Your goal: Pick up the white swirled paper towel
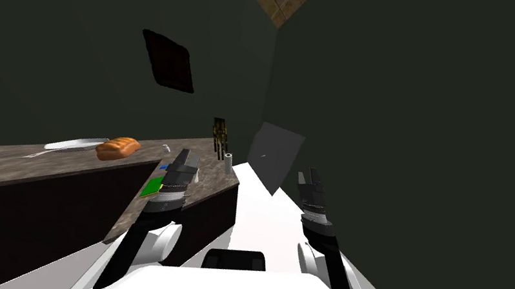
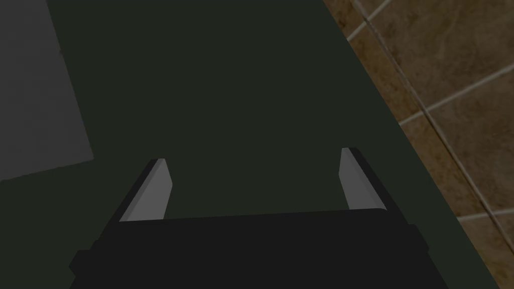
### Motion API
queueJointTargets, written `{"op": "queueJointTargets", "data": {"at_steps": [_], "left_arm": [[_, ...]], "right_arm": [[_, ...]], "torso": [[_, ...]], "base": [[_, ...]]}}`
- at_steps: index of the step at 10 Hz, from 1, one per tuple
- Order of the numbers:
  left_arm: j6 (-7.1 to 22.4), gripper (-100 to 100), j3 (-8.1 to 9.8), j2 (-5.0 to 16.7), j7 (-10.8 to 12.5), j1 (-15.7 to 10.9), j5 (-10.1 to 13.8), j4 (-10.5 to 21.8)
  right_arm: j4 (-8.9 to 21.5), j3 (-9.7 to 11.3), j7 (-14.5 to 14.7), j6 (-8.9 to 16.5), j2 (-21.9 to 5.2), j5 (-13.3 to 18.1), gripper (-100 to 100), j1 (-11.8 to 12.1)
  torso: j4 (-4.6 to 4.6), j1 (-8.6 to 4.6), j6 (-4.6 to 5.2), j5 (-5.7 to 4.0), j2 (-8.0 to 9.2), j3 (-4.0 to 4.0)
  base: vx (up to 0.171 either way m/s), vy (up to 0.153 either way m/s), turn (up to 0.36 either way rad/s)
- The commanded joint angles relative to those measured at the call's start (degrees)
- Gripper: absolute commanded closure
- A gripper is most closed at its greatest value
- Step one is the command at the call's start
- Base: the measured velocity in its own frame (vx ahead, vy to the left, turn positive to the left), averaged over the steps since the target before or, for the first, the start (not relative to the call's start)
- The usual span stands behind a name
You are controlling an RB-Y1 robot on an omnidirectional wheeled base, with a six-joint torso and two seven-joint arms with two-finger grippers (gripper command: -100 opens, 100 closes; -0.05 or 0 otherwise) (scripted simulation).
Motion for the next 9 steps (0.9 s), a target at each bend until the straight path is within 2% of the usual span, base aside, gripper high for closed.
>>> {"op": "queueJointTargets", "data": {"at_steps": [1,4,9], "left_arm": [[-0.8,-100,0.67,1.8,-1.9,-0.1,-1.0,1.4],[-1.9,-100,1.69,3.5,-4.8,-0.4,-2.7,3.6],[-3.9,-100,3.75,5.4,-11.0,-1.3,-6.4,9.0]], "right_arm": [[0.0,0.0,0.0,0.0,0.0,0.0,0,0.0],[0.0,0.0,0.0,0.0,0.0,0.0,0,0.0],[0.0,0.0,0.0,0.0,0.0,0.0,0,0.0]], "torso": [[0.0,0.0,0.0,0.0,0.0,0.0],[0.01,-0.04,0.0,-0.01,0.04,0.02],[0.0,-0.04,0.0,-0.01,0.01,0.01]], "base": [[-0.009,-0.013,-0.068],[-0.011,-0.016,-0.063],[-0.005,-0.014,-0.069]]}}
